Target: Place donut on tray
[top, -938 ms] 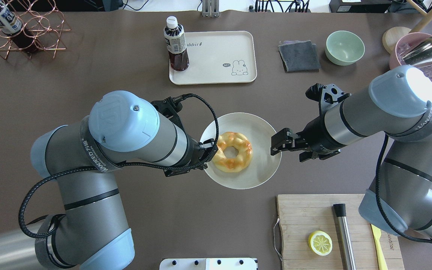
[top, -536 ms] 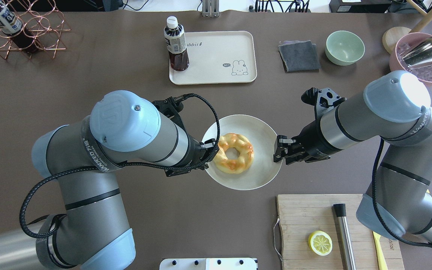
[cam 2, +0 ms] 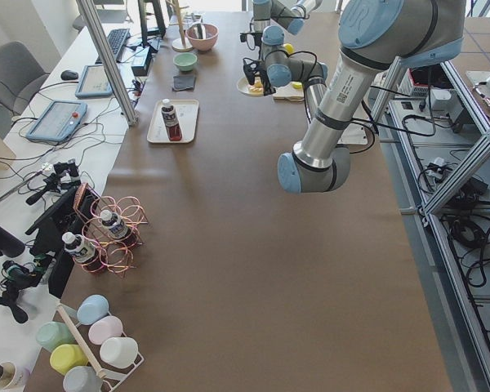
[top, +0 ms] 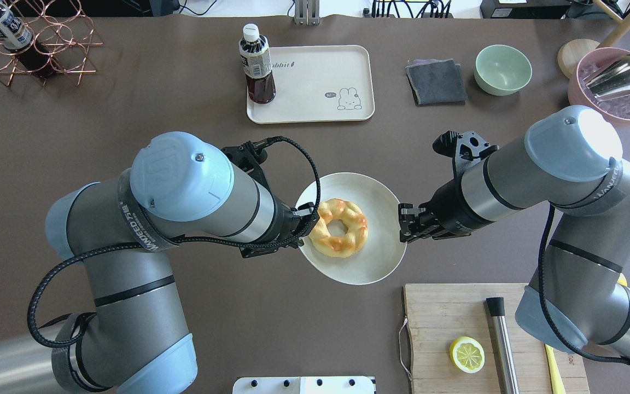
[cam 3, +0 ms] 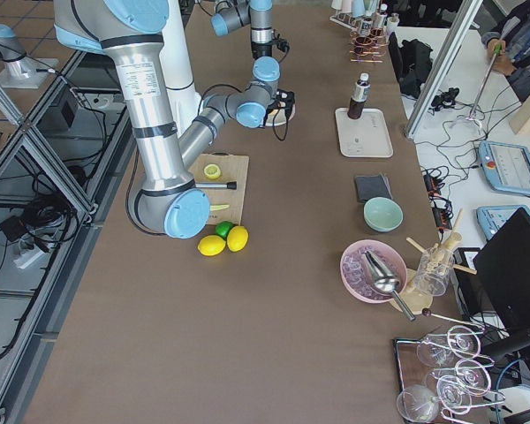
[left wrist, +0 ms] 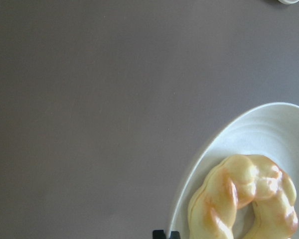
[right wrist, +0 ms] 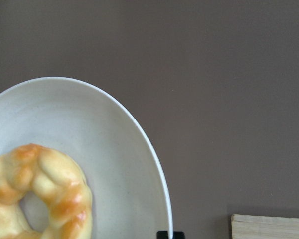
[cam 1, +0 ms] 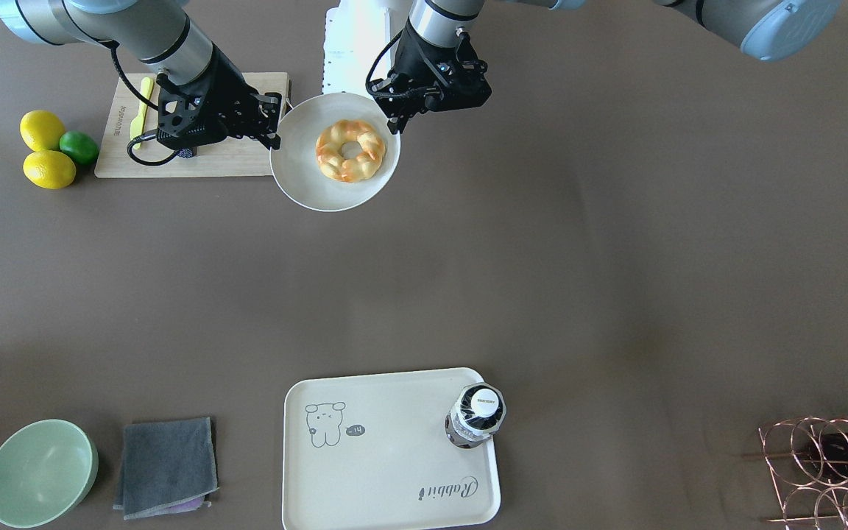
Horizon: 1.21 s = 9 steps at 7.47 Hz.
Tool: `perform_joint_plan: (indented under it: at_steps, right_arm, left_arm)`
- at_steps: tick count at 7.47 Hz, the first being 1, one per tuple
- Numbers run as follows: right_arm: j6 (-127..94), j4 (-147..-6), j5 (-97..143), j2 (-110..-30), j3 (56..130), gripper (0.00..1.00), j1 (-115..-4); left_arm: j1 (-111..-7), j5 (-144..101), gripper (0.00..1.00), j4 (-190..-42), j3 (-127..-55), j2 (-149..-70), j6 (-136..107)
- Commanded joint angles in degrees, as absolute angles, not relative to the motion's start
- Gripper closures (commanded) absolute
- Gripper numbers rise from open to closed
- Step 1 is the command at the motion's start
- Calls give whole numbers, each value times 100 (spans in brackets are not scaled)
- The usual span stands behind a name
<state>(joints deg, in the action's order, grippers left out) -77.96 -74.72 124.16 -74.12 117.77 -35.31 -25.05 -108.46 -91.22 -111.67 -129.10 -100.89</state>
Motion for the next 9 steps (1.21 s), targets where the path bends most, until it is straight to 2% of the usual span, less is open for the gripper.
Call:
perform_joint_plan:
  at_steps: [1, 2, 6, 9]
  right_arm:
    - [-7805, -7462, 12428, -7383, 11804, 100, -3524]
    - [-7805, -7471, 12419, -7400, 11795, 100, -3533]
    - [-7787, -7471, 12674, -7471, 11830, 100, -3928]
    - [-8144, -7488, 12621, -7278, 11130, 100, -4349]
  left_arm:
    - [-2505, -10854, 97, -9132, -11197, -12929, -10090]
    - [-2505, -10837, 3, -9132, -11180, -12903, -10081]
    - [-2627, -10810, 2, -9132, -11215, -12823, -10081]
    - [-2716, -10811, 2, -9132, -11539, -12482, -10081]
